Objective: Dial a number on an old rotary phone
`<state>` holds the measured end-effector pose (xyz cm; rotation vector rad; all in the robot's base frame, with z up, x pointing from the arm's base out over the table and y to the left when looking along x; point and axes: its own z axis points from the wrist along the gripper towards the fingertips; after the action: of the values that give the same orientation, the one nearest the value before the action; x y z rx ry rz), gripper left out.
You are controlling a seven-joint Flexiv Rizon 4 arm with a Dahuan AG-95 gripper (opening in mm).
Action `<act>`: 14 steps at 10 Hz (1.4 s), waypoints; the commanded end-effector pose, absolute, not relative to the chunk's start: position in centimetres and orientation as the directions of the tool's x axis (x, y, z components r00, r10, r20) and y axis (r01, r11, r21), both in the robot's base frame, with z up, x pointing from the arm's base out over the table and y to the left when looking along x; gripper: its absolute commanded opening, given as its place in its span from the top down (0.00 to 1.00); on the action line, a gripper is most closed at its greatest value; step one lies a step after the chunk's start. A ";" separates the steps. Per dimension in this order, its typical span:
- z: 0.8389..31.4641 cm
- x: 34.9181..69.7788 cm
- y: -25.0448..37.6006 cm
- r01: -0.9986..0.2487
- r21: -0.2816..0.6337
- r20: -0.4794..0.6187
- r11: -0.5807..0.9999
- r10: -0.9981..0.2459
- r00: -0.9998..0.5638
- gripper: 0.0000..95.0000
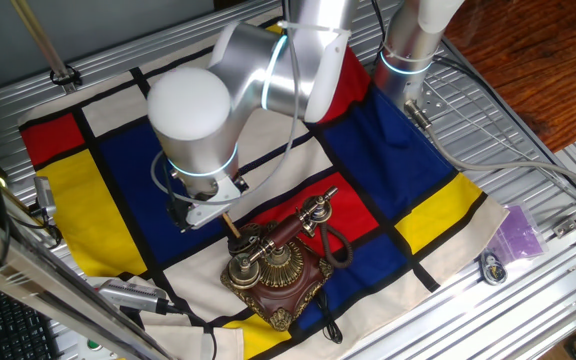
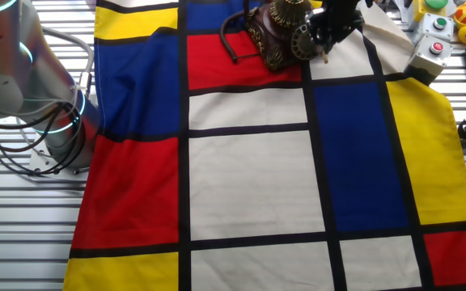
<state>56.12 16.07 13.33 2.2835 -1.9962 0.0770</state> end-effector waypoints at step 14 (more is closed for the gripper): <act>12.3 54.6 17.1 -0.983 0.056 0.105 -0.176 -0.978 0.181 1.00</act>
<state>54.65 17.09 12.30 2.3278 -1.9403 0.0678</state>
